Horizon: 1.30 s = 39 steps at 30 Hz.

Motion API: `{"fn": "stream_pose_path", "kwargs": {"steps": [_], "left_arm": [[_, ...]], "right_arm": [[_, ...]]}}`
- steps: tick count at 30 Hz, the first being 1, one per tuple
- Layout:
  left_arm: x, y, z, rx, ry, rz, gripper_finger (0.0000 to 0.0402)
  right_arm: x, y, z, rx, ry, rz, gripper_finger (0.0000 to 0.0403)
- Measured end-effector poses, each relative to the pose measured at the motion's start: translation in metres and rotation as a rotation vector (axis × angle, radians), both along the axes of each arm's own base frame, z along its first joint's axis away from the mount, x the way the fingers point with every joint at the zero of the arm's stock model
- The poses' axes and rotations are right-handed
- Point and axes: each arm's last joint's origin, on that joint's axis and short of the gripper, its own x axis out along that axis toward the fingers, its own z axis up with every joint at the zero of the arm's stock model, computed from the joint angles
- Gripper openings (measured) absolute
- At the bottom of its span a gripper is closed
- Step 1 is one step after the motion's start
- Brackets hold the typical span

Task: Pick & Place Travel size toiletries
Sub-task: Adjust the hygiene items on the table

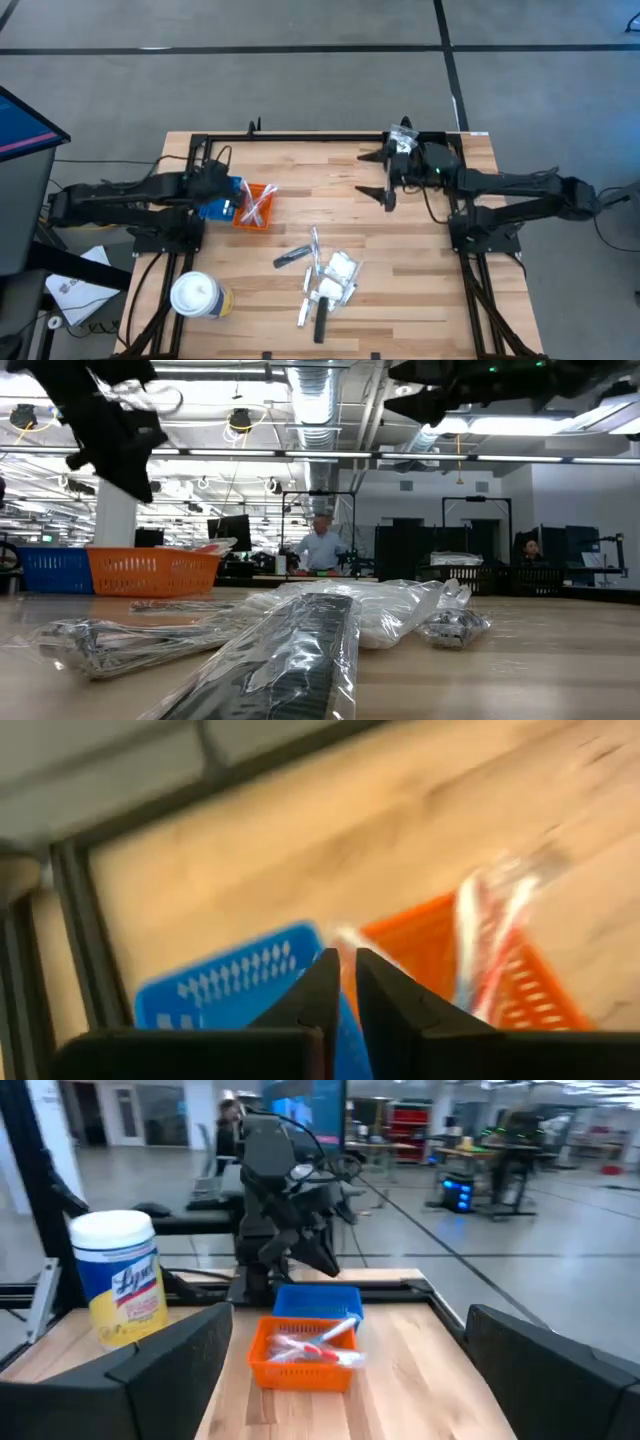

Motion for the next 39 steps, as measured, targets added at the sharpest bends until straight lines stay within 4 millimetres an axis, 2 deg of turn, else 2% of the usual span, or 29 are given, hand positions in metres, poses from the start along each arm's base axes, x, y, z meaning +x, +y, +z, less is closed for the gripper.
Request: {"fn": "stream_pose_path", "kwargs": {"steps": [5, 11, 17, 22, 26, 32, 36, 39], "left_arm": [[-0.006, -0.011, 0.005, 0.163, -0.087, -0.126, 0.0021], [-0.002, -0.013, -0.009, 0.306, -0.143, -0.248, 0.0013], [0.005, -0.014, -0.021, 0.384, -0.203, -0.322, 0.0003], [0.008, -0.014, -0.02, 0.407, -0.241, -0.367, 0.0002], [0.011, -0.015, -0.016, 0.398, -0.299, -0.404, 0.0002], [0.016, -0.019, -0.01, 0.352, -0.406, -0.526, 0.0002], [0.027, -0.022, 0.0, 0.295, -0.44, -0.597, 0.0002], [0.044, -0.029, 0.008, 0.277, -0.404, -0.656, 0.0002]], "right_arm": [[0.019, -0.034, 0.007, 0.009, 0.02, 0.002, 0.0397], [0.048, -0.077, 0.007, -0.016, 0.102, -0.024, 0.0397], [0.074, -0.118, -0.008, -0.014, 0.147, 0.109, 0.0399], [0.08, -0.139, -0.023, -0.002, 0.151, 0.178, 0.0396], [0.076, -0.143, -0.021, -0.023, 0.126, 0.239, 0.0398], [0.067, -0.133, -0.004, -0.049, 0.088, 0.348, 0.0396], [0.064, -0.116, 0.005, -0.05, 0.104, 0.417, 0.0398], [0.06, -0.096, 0.011, -0.061, 0.144, 0.473, 0.0399]]}}
